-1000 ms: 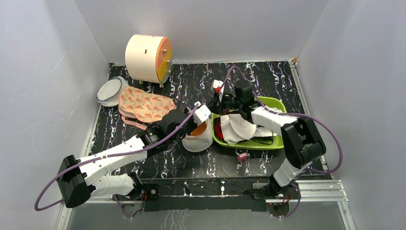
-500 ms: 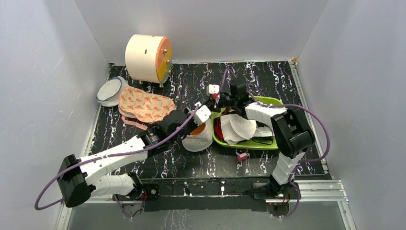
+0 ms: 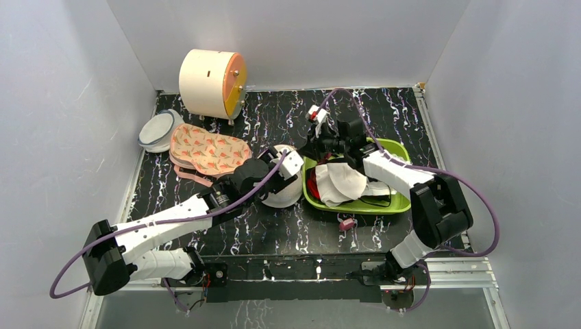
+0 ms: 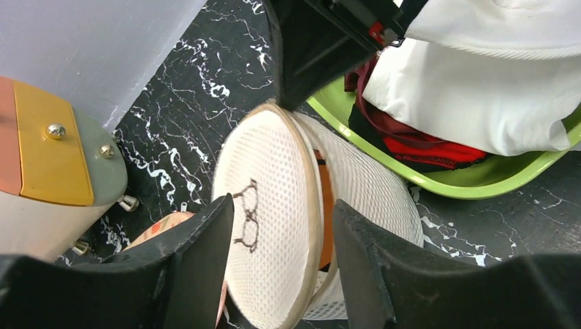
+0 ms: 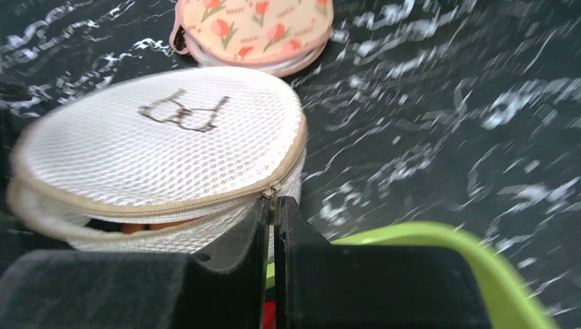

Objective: Unzip the laundry bag and remove the bra

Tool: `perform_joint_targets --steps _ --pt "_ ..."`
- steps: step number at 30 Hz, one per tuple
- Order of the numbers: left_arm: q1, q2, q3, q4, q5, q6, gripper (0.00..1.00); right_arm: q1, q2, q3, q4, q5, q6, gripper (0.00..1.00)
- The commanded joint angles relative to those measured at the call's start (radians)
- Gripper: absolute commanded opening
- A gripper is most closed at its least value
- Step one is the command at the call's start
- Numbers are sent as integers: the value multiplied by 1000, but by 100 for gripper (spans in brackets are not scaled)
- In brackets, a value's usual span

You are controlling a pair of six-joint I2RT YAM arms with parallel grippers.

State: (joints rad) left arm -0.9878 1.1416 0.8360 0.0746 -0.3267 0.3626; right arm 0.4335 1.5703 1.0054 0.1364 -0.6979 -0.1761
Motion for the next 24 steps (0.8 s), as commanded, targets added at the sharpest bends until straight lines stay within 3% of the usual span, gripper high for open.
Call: perform_joint_targets --steps 1,5,9,17,21,24 --pt "-5 22 20 4 -38 -3 55 58 -36 31 -132 107 300 0" --pt "-5 32 20 8 -61 -1 58 120 -136 -58 -99 209 412 0" --pt "-5 37 28 -2 -51 -7 63 151 -217 -104 -91 237 490 0" --pt "-5 36 28 -2 -46 -15 62 198 -294 -145 -63 232 535 0" --pt "-5 52 29 -5 -55 -14 54 209 -293 -133 -67 218 543 0" --pt "-5 59 35 -10 -68 -12 37 213 -297 -129 -74 222 540 0"
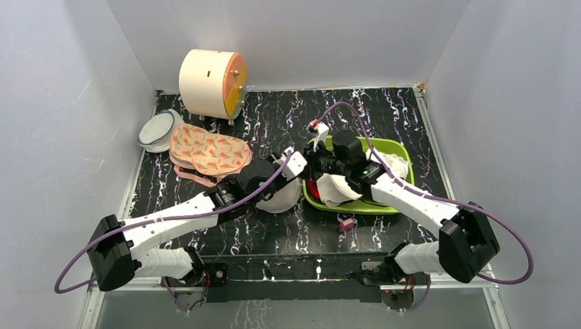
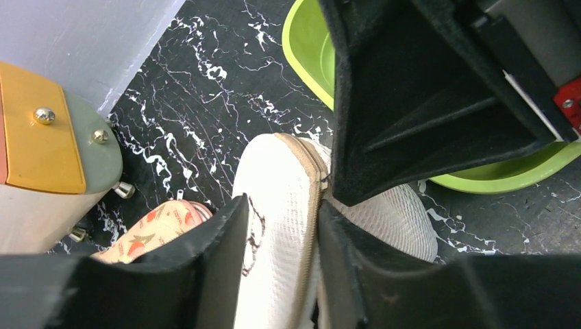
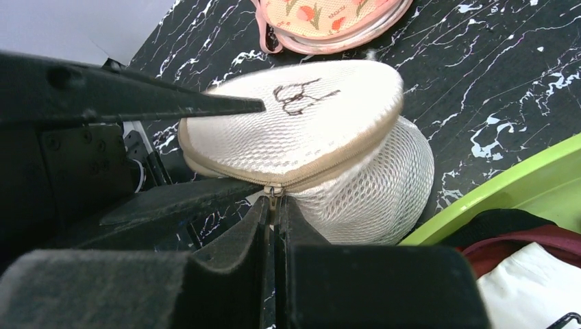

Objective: Unzip the laundry bag and remove the bra

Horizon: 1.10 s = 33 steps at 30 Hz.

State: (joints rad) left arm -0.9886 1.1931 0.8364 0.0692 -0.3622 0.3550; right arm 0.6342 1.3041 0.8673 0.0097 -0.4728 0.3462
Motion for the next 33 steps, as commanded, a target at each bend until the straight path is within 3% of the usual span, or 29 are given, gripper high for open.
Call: perform_joint_targets --steps 1,5,11,18,25,28,33 --pt "-5 4 35 -5 -35 -3 30 12 -33 10 48 0 15 0" --pt "-4 -29 14 15 -49 16 13 13 -41 11 18 28 -22 0" --pt "-6 -83 -10 44 -66 47 0 13 -33 58 -78 94 -148 0" --pt "-5 -116 -15 54 -63 55 0 12 -31 93 -144 187 -483 0" --pt "-9 -149 -14 46 -33 53 0 2 -73 -92 187 202 -985 0" --pt "-13 -164 -17 48 -29 53 0 -57 -41 -113 315 108 -1049 0" --pt "-17 -189 -10 43 -12 47 0 -144 100 6 280 -106 -1092 0"
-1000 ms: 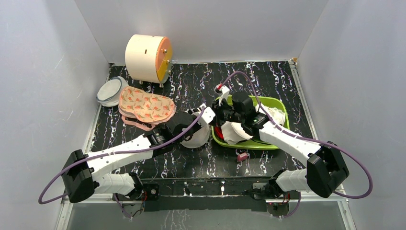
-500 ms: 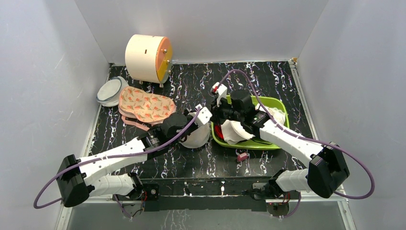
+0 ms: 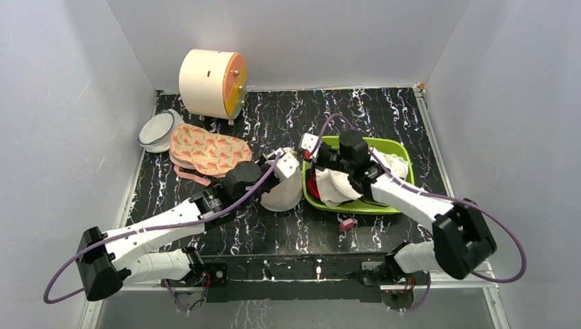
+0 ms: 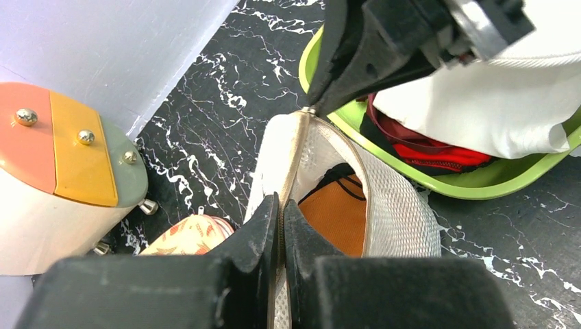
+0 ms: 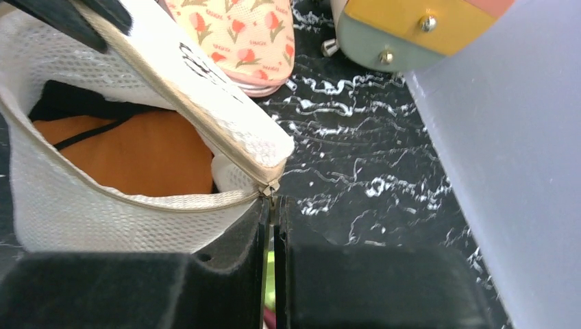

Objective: Unzip the laundry bag and remove the bra

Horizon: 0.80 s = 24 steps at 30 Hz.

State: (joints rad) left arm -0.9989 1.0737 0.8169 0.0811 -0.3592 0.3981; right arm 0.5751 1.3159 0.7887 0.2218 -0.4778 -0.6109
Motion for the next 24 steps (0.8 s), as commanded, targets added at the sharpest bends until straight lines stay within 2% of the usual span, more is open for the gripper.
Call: perform_joint_targets --steps 1,11,17,24 --pt "-9 -76 9 31 -11 2 0 -95 115 103 75 -135 -146 0" --pt "-19 -112 15 23 35 -13 0 -139 362 244 54 -464 -304 0" --pt "-30 -132 19 16 44 -19 0 -141 489 328 62 -518 -309 0" --pt "-32 -134 15 23 15 -10 0 -140 505 335 68 -513 -286 0"
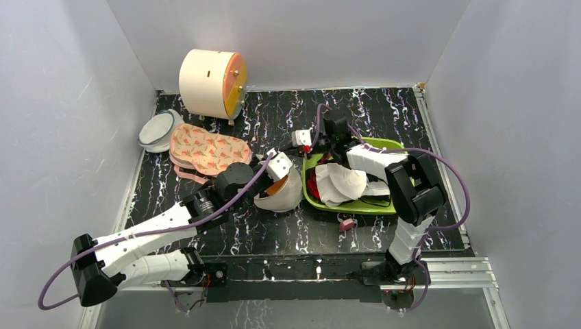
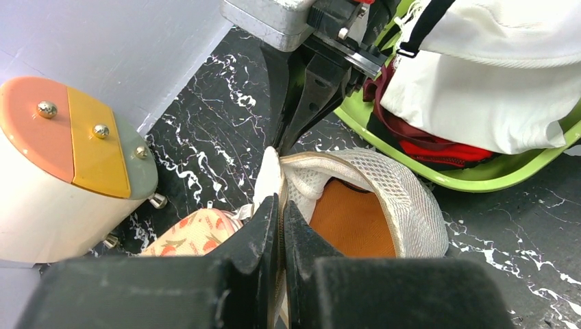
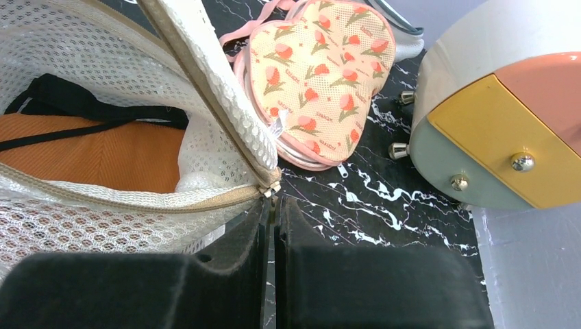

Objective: Unzip the laundry bag and remove the bra

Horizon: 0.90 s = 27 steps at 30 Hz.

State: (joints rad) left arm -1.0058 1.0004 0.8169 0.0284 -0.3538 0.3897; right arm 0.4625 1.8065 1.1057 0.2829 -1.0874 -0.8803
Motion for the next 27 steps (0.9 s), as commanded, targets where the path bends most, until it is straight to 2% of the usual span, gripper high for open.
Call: perform_joint_targets --steps 1,3,6,8,11,14,16,19,22,24,27 --pt "-25 -60 15 78 1 -1 0 -27 5 0 31 110 4 0" --pt "-25 -60 9 89 -21 0 0 -27 -24 -53 113 156 64 11" --pt "-26 -55 -2 115 -72 5 0 -27 -100 -145 257 265 193 33" --pt "-25 -44 -3 124 -106 3 0 -27 -165 -193 298 361 276 42" --pt "-26 -27 2 126 -133 -6 0 -28 -285 -223 228 488 383 58" --pt "-25 -5 13 118 -154 -16 0 -28 -402 -271 158 574 502 84" --pt "-25 5 15 118 -169 -18 0 -25 -486 -320 137 643 627 97" --pt "-25 10 8 131 -189 -12 0 -12 -591 -350 15 809 865 98" --pt "-26 13 -1 146 -210 -5 0 -10 -659 -295 -171 953 1071 98" --pt "-25 18 -1 149 -220 -4 0 -11 -672 -220 -339 1050 1277 98" --pt "-26 32 2 143 -225 -8 0 -10 -660 -142 -524 964 1453 98"
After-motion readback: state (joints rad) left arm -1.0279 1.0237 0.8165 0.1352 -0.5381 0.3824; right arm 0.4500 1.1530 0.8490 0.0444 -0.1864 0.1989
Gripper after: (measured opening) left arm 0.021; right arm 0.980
